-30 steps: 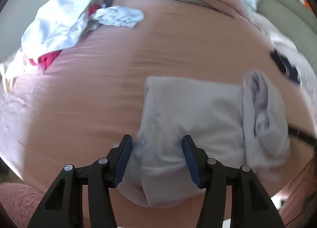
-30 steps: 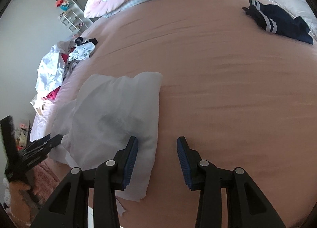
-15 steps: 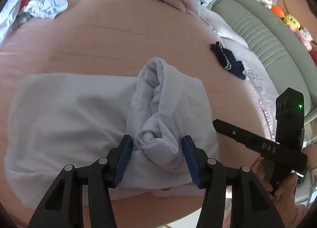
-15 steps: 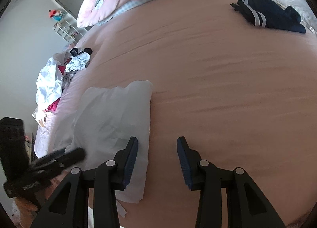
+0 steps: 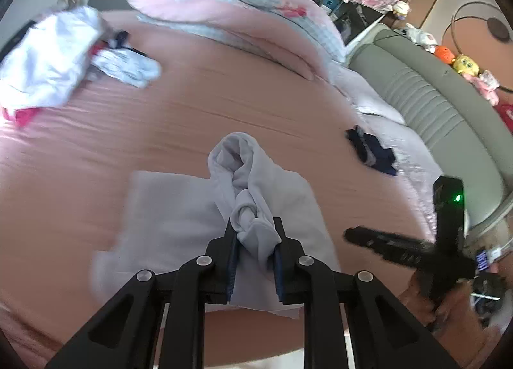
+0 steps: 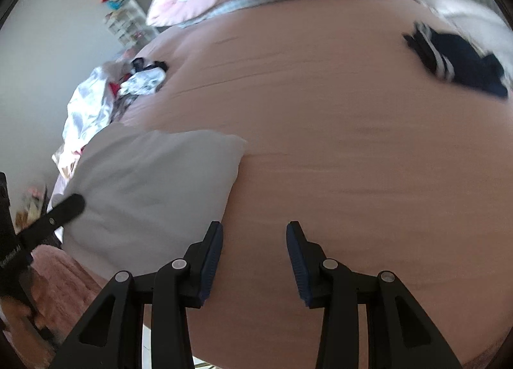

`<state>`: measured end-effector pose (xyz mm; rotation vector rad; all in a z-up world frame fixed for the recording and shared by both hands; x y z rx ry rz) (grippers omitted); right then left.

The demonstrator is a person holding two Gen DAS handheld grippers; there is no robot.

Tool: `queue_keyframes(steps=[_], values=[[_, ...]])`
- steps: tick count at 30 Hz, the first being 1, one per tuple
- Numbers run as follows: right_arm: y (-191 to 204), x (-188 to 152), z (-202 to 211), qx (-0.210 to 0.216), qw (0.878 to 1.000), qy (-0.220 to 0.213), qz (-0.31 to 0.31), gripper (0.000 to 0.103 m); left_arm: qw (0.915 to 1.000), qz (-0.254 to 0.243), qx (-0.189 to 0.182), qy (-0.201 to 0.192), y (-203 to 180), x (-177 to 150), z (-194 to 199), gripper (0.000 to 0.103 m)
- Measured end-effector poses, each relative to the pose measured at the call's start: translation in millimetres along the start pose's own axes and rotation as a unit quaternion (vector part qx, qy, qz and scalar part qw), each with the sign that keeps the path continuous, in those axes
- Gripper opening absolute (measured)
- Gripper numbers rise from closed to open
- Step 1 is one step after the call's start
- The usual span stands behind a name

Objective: Fold clothes

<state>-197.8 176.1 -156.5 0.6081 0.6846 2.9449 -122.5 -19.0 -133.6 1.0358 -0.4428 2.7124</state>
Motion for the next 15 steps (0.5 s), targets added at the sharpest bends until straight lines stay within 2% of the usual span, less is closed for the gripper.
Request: queue_keyframes(steps=[4,7,8,9,10,12,13,15], values=[[23,6,-4,0.0,1.0,0.005,0.027,0.04,0.9989,0.008,0.046,0.001,29,-9,7,0.016],[49,9,-7,0.004,0.998,0.002,0.055,0.04,0.9977,0.028,0.058,0.02,53,-22,0,0.017],[57,11,-10,0.002,0.998,0.004,0.064,0.04,0.9971,0.038,0.054,0.039,63,-28,-9,0.02],[63,11,-14,0.001,0.998,0.006,0.07,0.04,0.9955,0.049,0.053,0.062,73,-35,-19,0.025],[69,12,-18,-0.001,0.997,0.009,0.076,0.04,0.9945,0.061,0.052,0.067,80,-37,-22,0.04],[78,10,-28,-0.008,0.996,0.019,0.087,0.04,0.992,0.091,0.052,0.071,91,-34,-15,0.055],[81,9,-32,-0.012,0.995,0.023,0.092,0.04,0.9918,0.1,0.052,0.06,95,-29,-5,0.055],[84,8,-35,-0.017,0.995,0.021,0.098,0.04,0.9934,0.092,0.069,-0.003,92,-18,22,0.055]])
Point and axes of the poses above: each gripper's, at about its wrist camera, not at the fingertips, and z roughly against the way its jaws point, y to its left, x to its top, the point moved 2 cm from there along -z, roughly the way its jaws point, and after that the axes turned 13 degrees about -z, right-handed, at the moved point
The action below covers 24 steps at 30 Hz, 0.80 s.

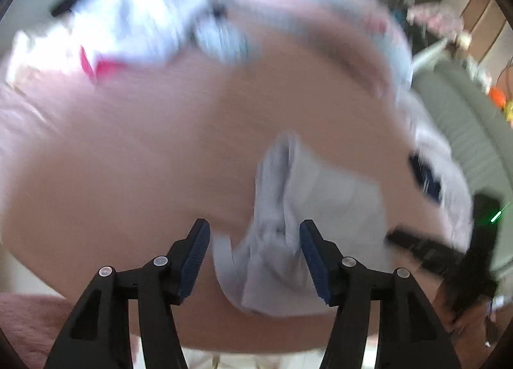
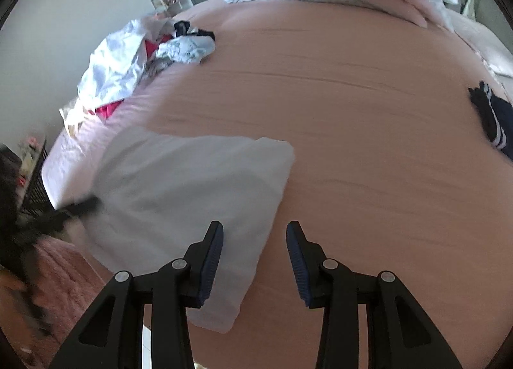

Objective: Fold clothes

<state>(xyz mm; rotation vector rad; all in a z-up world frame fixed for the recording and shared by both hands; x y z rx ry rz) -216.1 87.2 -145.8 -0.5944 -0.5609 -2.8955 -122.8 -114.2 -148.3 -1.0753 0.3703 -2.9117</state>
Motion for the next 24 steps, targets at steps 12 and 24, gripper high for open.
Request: queue_keyframes(steps=[12,24], values=[[21,-22,-17,0.038,0.999,-0.008,0.028,0.04,0.9794,-0.196,-0.042,0.025,-85,0,-76,0.017],[-58,-6,-2,0.002,0.997,-0.026,-0.076,0.04,0.9891,-0.147,-0.001,0.0,-37,3,-37,0.014]])
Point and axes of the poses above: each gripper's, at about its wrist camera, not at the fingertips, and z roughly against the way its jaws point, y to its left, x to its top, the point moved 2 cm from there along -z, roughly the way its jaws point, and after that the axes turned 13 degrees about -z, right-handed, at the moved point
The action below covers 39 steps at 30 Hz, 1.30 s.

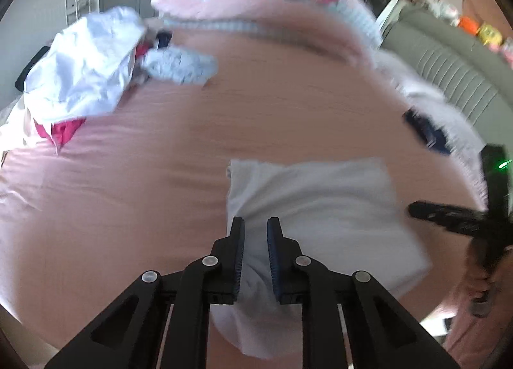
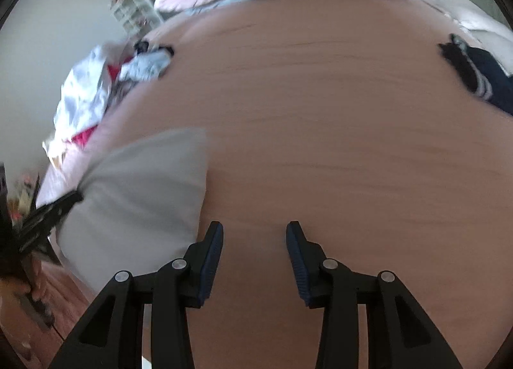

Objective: Fold clothes

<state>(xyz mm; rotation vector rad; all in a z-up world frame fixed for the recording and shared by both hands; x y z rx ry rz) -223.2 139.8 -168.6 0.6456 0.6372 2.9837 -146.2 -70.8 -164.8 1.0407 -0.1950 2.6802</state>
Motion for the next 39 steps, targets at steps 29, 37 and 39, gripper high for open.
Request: queue_keyframes(steps=[29,37,39], values=[[20,-20,-3,0.051,0.998,0.023,0.01,0.064,0.9911,0.131,-0.023,0.007,6,-52,9,0.064],[27,-29,-3,0.059,0.998,0.021,0.028,0.071,0.9691,0.228,-0.089,0.027,31,-68,-7,0.09],[27,-30,-4,0.066,0.997,0.025,0.021,0.071,0.9628,0.247,-0.108,0.015,33,-69,-5,0.09]])
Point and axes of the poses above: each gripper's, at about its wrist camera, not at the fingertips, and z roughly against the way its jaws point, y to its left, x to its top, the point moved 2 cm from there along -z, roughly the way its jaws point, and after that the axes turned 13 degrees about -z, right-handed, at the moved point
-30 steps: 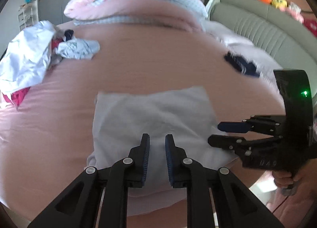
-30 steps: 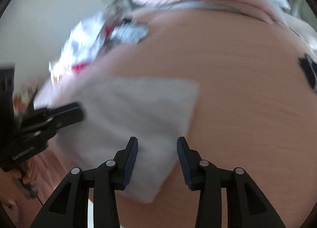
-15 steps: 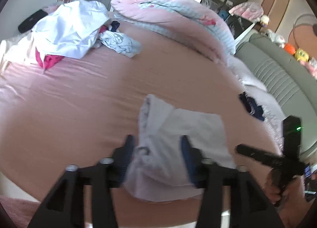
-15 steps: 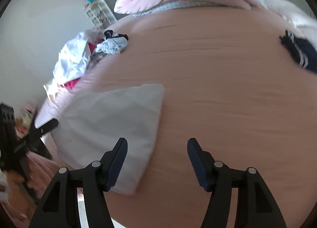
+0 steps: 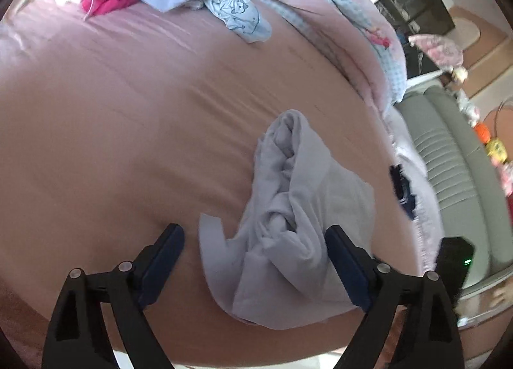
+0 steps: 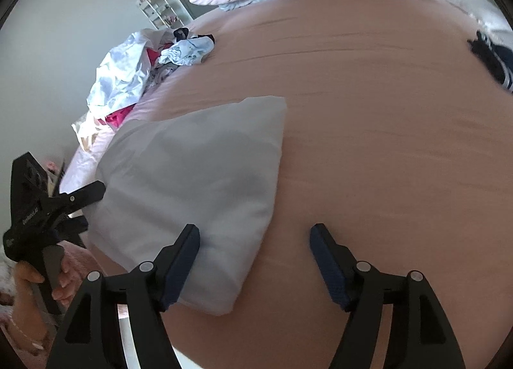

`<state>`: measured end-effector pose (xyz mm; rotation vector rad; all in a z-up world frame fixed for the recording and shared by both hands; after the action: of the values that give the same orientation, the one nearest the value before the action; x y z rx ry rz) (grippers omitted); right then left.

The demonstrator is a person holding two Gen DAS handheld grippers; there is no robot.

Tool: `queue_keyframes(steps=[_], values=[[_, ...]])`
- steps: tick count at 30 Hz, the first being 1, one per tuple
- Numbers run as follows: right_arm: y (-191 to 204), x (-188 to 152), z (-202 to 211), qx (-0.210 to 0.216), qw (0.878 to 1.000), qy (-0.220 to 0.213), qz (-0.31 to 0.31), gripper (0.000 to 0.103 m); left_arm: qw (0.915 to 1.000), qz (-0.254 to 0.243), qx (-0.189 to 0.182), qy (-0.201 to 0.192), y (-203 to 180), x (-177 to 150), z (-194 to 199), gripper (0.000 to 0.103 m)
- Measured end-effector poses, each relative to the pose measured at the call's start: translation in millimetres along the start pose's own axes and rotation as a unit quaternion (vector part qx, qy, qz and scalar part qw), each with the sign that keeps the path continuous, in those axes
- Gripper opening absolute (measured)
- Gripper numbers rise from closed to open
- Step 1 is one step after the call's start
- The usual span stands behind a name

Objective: Fold clothes

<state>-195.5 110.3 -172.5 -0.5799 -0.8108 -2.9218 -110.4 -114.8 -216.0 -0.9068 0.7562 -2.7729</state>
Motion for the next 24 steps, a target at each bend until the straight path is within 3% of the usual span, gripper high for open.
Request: queue_keyframes(steps=[3,5,6,8,10,12,16,19,22,24], values=[[-2,0,2,0.004,1.0,-0.003,-0.012,0.065,0.999,0.023,-0.035,-0.015,2,0,5,0.09],[-4,1,2,0.017,0.999,-0.003,-0.03,0.044,0.998,0.03,-0.054,-0.016,-1,0,5,0.09],[-4,1,1,0.028,0.999,-0.001,-0.041,0.042,0.9977,0.032,-0.059,0.002,0,-1,-3,0.09],[0,2,-5,0.036,0.999,0.009,-0.039,0.043,0.997,0.033,-0.062,0.032,2,-5,-16,0.089],[3,2,-10,0.041,0.999,0.021,-0.029,0.044,0.9987,0.011,-0.043,0.026,-5,-6,-16,0.088],[-1,4,-12,0.057,0.997,0.029,-0.042,0.044,0.999,-0.01,-0.036,0.024,-11,-7,-16,0.064],[-5,1,-14,0.08,0.994,0.034,-0.068,0.036,0.9978,0.011,-0.062,0.021,-6,-7,-17,0.051],[-4,0,-16,0.085,0.993,0.04,-0.07,0.036,0.9961,0.037,-0.078,0.02,-1,-7,-19,0.052],[-6,-1,-19,0.093,0.992,0.045,-0.076,0.038,0.993,0.068,-0.094,0.022,6,-8,-25,0.06],[-8,-1,-21,0.101,0.99,0.046,-0.085,0.038,0.9951,0.052,-0.083,0.017,1,-6,-26,0.059]])
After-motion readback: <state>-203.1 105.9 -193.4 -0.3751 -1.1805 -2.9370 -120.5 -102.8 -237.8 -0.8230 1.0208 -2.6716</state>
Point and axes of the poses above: each gripper's, at about its wrist camera, not at the fingertips, and z roughly against the way its jaws point, y to its left, x to its top, the point moved 2 cm from there along -z, roughly the way its jaws point, and after that the axes turned 13 degrees about -z, right-handed, at the moved point
